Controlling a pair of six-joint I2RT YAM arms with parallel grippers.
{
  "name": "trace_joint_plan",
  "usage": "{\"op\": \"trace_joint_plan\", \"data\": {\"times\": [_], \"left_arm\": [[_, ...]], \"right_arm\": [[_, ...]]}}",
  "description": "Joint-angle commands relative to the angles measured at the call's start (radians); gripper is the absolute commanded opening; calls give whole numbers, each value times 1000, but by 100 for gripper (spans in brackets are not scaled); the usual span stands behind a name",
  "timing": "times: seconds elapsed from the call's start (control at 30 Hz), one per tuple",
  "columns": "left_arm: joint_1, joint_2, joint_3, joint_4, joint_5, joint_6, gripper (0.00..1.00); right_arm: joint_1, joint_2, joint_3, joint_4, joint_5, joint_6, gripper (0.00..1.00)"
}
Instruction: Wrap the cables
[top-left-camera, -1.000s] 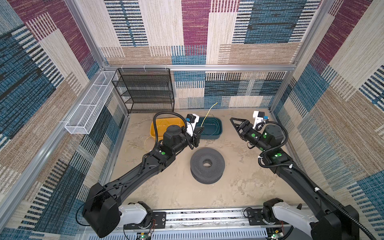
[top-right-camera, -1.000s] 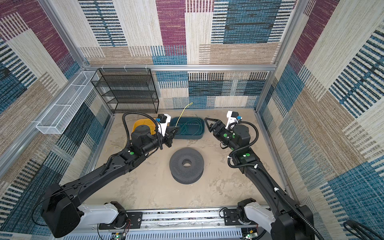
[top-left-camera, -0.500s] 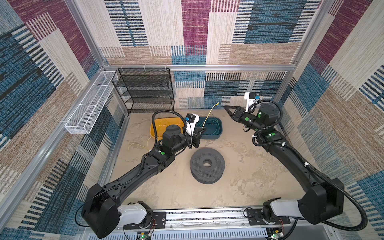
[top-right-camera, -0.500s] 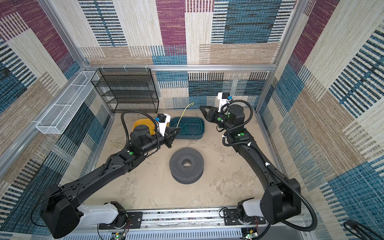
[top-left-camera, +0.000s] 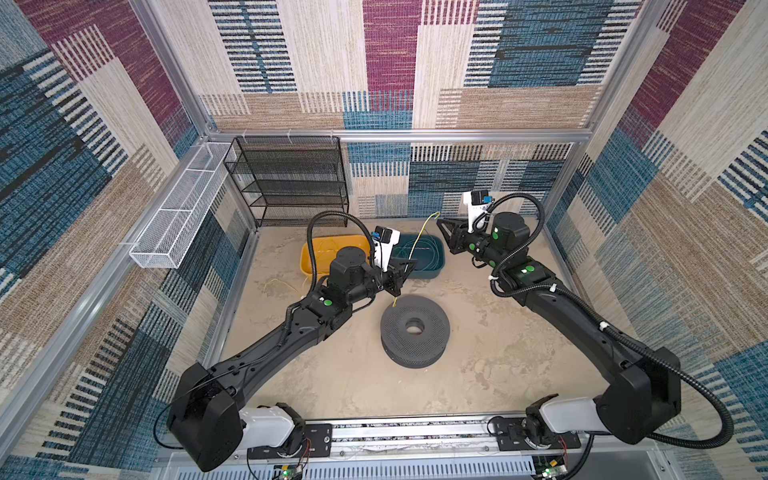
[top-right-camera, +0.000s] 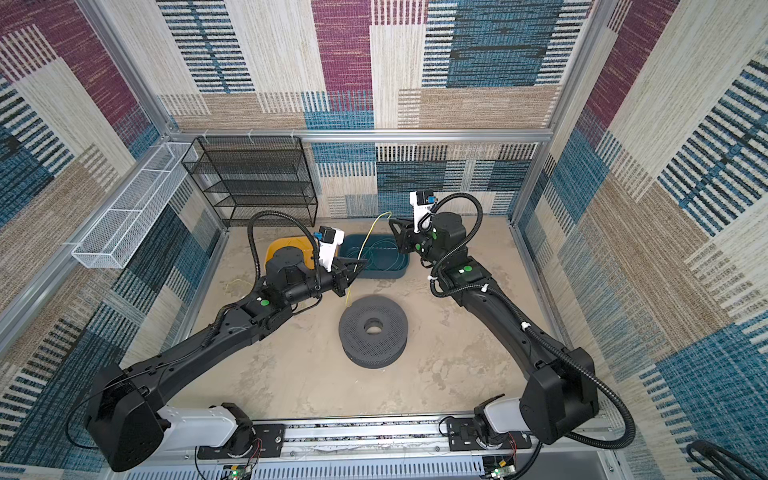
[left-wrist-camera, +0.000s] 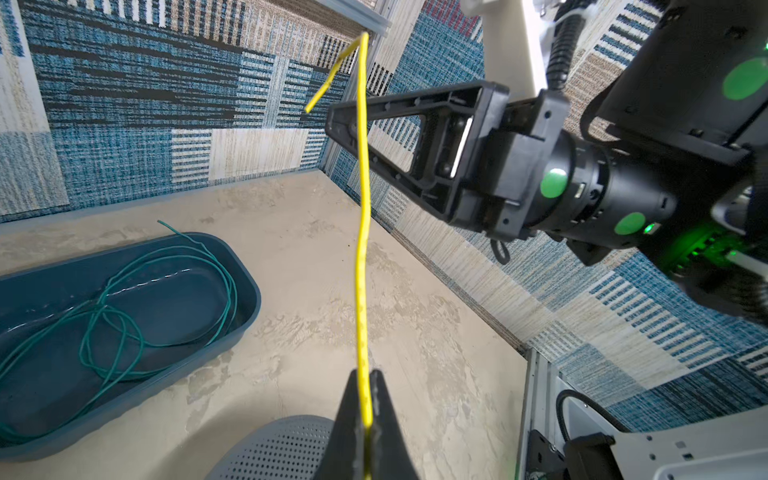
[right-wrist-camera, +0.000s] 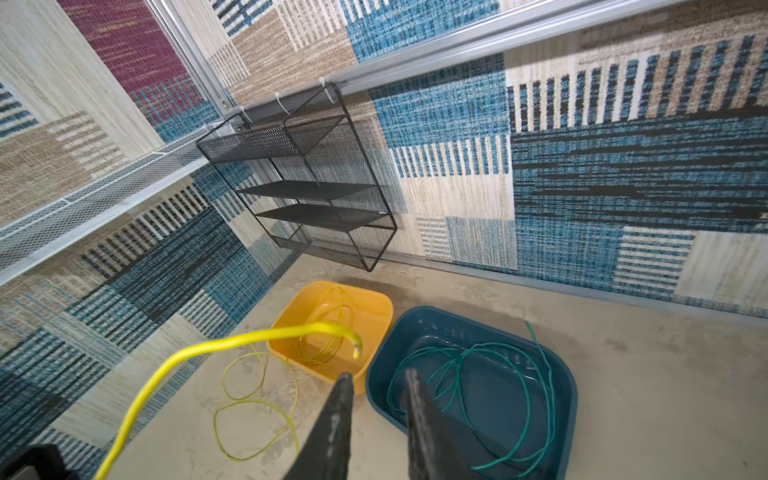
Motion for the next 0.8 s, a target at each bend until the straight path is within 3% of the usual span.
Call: {"op": "trace_joint_plan", "data": {"times": [0.0,0.27,0.77], "left_arm": [[1,-1,-3,27,26,-34,0],[1,-5,-2,22,15,-30,0],[1,-4,-7,31,20,-31,0]], "right_arm": [[1,7,22,16,15,-35,26],[4,9,32,4,-67,-45,22],[6,55,76,-8,-49,-39,15]]}}
